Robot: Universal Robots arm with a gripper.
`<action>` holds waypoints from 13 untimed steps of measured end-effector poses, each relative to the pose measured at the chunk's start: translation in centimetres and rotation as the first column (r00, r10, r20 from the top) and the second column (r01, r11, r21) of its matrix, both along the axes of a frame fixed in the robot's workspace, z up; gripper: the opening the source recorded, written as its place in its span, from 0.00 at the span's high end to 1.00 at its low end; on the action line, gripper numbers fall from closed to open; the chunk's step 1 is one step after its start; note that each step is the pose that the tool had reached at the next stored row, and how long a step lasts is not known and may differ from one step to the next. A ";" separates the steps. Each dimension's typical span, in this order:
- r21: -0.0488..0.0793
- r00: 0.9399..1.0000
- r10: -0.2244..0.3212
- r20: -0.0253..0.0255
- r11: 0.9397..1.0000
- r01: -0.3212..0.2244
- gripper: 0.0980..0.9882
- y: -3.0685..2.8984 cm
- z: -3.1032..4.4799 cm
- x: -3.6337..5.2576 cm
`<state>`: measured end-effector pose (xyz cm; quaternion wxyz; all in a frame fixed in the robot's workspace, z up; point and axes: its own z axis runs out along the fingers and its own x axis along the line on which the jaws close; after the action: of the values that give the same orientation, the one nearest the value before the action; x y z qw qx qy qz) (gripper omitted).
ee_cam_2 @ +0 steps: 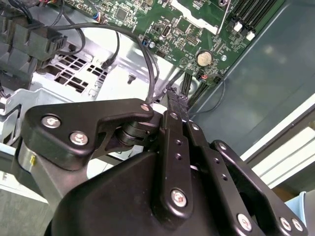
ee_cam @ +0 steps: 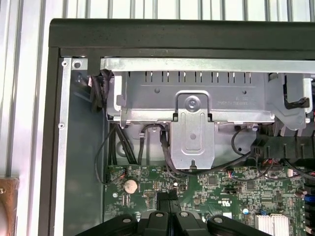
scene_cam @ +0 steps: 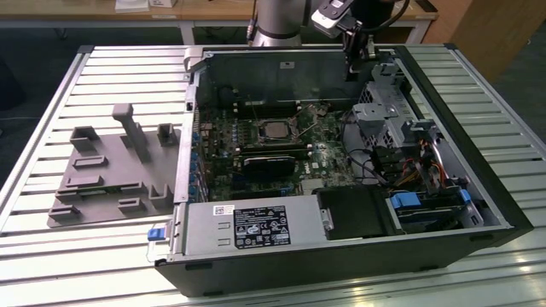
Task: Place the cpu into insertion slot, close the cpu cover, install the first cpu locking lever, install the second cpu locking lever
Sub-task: 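Close the cpu cover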
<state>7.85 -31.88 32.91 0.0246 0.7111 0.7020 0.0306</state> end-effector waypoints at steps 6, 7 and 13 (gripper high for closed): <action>0.007 1.000 0.000 -0.005 1.000 0.000 1.00 0.00 -0.67 0.00; 0.010 1.000 0.000 -0.006 1.000 0.000 1.00 0.00 -0.73 0.00; 0.042 1.000 0.000 -0.019 0.999 0.000 1.00 -0.01 -0.96 0.00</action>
<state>7.85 -31.89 31.95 0.0032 0.7117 0.7014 0.0386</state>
